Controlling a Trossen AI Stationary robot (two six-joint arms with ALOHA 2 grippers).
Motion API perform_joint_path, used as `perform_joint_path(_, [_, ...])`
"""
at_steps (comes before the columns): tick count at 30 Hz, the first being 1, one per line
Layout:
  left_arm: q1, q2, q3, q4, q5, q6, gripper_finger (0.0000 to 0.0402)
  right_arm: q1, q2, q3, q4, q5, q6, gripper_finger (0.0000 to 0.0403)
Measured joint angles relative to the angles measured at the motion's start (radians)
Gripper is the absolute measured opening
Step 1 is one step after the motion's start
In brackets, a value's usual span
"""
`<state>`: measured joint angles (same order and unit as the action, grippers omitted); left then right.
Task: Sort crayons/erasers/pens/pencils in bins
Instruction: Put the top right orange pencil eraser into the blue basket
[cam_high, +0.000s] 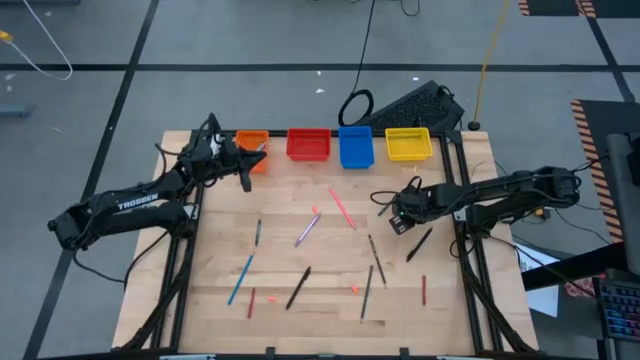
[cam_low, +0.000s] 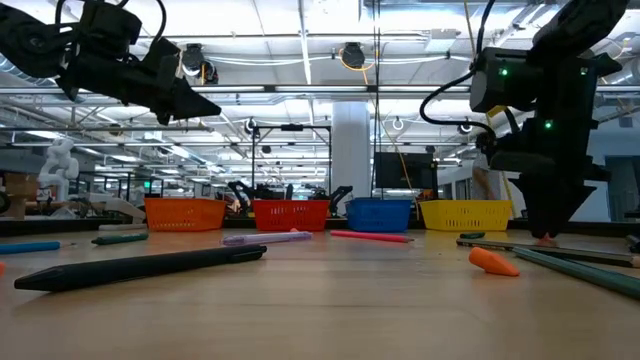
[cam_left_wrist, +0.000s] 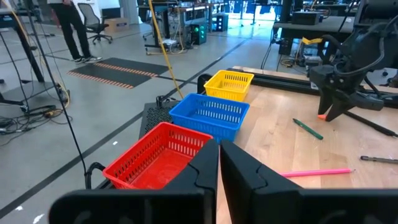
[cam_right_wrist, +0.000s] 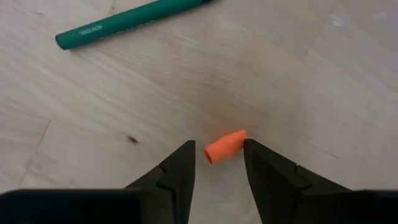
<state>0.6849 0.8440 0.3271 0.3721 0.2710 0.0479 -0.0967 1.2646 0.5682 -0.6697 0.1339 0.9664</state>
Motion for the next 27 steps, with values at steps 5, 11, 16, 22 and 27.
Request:
perform_joint_path(5, [0.0,0.0,0.0,0.0,0.0,0.0,0.0024,-0.005,0.026,0.002,0.002,0.005,0.063,0.013])
perform_joint_path(11, [0.0,0.0,0.0,-0.001,0.0,0.0,0.0024,-0.013,0.041,0.003,0.002,0.004,0.096,0.0129])
perform_joint_path(16, [0.0,0.0,0.0,-0.002,0.0,0.0,0.0024,-0.014,0.041,0.002,0.001,0.004,0.101,0.0109])
perform_joint_path(22, [0.0,0.0,0.0,-0.002,0.0,0.0,0.0024,-0.014,0.041,0.001,0.0,0.004,0.08,0.0054])
perform_joint_path(27, [0.0,0.0,0.0,-0.002,0.0,0.002,0.0024,-0.014,0.03,0.0,0.001,0.001,0.04,0.0022])
